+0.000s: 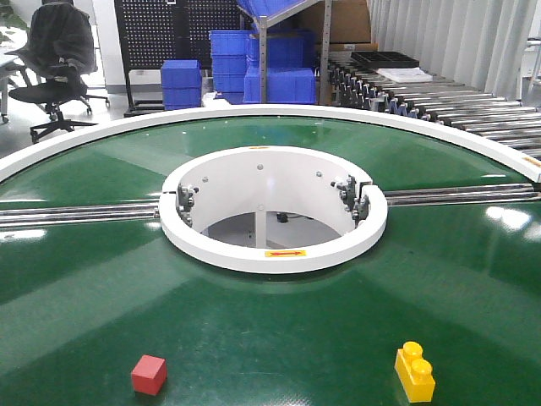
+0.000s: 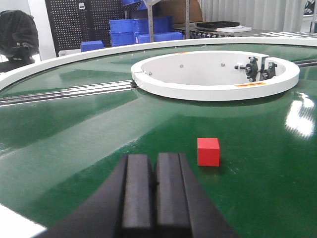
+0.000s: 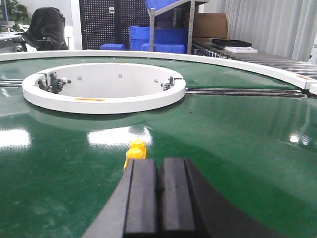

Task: Pick red and yellow blocks into blue bin

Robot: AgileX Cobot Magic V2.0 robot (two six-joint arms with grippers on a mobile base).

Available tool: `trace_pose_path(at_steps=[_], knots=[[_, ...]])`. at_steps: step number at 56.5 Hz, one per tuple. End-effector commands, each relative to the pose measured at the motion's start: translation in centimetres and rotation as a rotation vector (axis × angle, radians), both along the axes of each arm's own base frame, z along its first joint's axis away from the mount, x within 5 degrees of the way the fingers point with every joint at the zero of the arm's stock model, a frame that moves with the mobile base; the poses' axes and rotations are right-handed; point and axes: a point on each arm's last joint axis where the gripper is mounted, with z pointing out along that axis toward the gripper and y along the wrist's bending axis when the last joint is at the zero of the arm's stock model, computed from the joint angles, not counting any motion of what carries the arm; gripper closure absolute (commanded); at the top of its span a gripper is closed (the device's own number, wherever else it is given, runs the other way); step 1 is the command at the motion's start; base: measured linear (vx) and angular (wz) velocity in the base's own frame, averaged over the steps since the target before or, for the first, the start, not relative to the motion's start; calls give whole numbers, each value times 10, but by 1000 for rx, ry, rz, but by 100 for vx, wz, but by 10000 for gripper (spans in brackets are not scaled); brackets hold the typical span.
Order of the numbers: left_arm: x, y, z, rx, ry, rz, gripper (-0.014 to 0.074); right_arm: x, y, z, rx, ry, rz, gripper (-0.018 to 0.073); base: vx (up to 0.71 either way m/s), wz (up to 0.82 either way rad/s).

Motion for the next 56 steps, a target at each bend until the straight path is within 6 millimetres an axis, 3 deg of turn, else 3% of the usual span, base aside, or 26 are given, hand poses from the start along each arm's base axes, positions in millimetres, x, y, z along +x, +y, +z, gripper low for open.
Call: trace_pose_path(at_steps=[1,30,39,47,52,56], knots=[[-2,1,14,-21,-116,4,603,-1,1,6,-6,-88,13,570,0,0],[-2,1,14,-21,-116,4,603,-1,2,7,-5,-104,16,570,0,0],[-2,1,16,-23,-134,4,603,-3,3,17,3,-213,38,570,0,0],[-11,3,54,-123,-374,10,603,-8,5,39,15,-380,65,570,0,0],[-22,5,90,-207,-468,-6,603,-15,4,69,16,-412,50,570,0,0],[-30,5,126,-161,-503,-7,603,-23,1,110,-6,-422,25,570,0,0]])
